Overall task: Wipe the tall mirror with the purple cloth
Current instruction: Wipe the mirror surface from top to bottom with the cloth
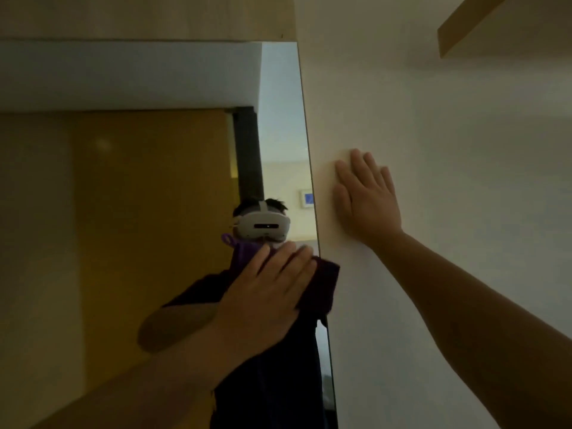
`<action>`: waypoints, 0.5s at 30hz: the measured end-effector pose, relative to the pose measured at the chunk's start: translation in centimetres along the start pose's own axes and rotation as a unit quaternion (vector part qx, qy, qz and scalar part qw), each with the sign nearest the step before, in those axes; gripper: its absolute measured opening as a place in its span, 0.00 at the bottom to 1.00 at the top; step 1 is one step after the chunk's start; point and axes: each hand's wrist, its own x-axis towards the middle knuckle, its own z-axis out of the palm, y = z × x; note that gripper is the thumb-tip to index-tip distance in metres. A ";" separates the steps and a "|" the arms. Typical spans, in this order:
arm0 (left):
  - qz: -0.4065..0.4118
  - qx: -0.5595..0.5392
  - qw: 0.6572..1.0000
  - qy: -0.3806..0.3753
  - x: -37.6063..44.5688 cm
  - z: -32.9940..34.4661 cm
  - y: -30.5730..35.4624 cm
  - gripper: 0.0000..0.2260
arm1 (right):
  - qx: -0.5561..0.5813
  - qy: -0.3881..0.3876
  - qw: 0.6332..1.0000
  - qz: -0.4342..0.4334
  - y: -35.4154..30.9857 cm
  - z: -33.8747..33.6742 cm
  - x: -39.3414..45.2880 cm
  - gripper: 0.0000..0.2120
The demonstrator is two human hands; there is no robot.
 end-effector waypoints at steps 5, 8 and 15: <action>0.018 -0.022 0.999 -0.026 -6.2 0.7 2.6 0.26 | 0.029 -0.029 0.999 0.026 -3.0 -1.2 -4.1 0.26; 0.002 -0.027 0.999 0.017 -8.4 -0.3 1.3 0.20 | 0.044 -0.024 0.998 0.023 -6.5 -3.0 -5.7 0.27; -0.126 -0.026 0.987 0.097 -16.7 -3.4 -7.5 0.18 | 0.065 -0.025 0.997 -0.037 -17.7 -4.3 -7.9 0.31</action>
